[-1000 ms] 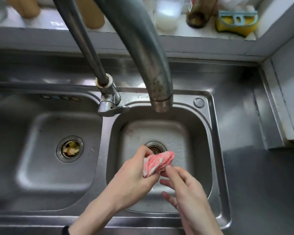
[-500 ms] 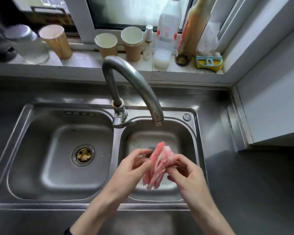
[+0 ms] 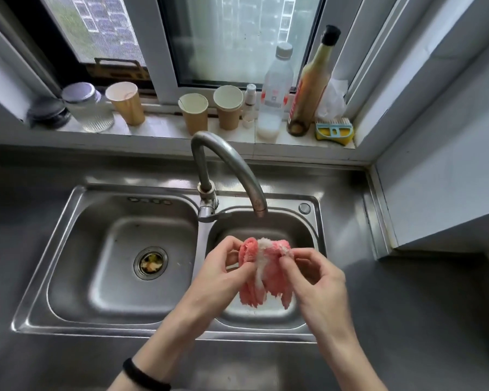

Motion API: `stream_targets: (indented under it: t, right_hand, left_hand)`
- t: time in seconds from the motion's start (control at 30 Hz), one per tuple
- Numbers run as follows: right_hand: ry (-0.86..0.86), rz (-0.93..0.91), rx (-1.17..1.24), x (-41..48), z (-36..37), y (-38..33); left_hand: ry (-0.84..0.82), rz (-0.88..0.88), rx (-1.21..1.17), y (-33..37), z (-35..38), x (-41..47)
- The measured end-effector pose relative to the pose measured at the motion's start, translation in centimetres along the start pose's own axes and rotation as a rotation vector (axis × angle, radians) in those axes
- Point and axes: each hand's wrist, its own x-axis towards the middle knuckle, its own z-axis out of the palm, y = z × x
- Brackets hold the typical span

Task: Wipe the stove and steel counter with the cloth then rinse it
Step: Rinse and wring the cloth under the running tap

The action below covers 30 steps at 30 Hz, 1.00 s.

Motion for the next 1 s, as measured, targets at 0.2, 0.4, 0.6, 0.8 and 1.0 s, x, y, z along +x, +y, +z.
stream_targets:
  t: [0.2,0.4,0.6,0.8,1.0]
  right_hand:
    - [0.052,0.047,0.036,-0.4,-1.7,-0.8]
    - [-0.191,0.217,0.176,-0.9,-2.7,-2.3]
    - [-0.502,0.307,-0.028,-1.3,-4.0,-2.8]
    - [-0.462,0.335,0.094,-1.0,-6.0,-2.9]
    - [-0.406,0.386,0.635,-0.9,-6.8,-2.4]
  left_hand:
    - [0.023,0.004,-0.036,0.2,-1.0,-0.8]
    - [0.008,0.123,0.085,1.0,-0.3,-0.8]
    - [0.188,0.275,0.246,1.1,-0.7,-0.9]
    - [0.262,0.306,0.409,0.6,-1.8,-1.9]
    - [0.272,0.328,0.405,0.7,-3.1,-1.7]
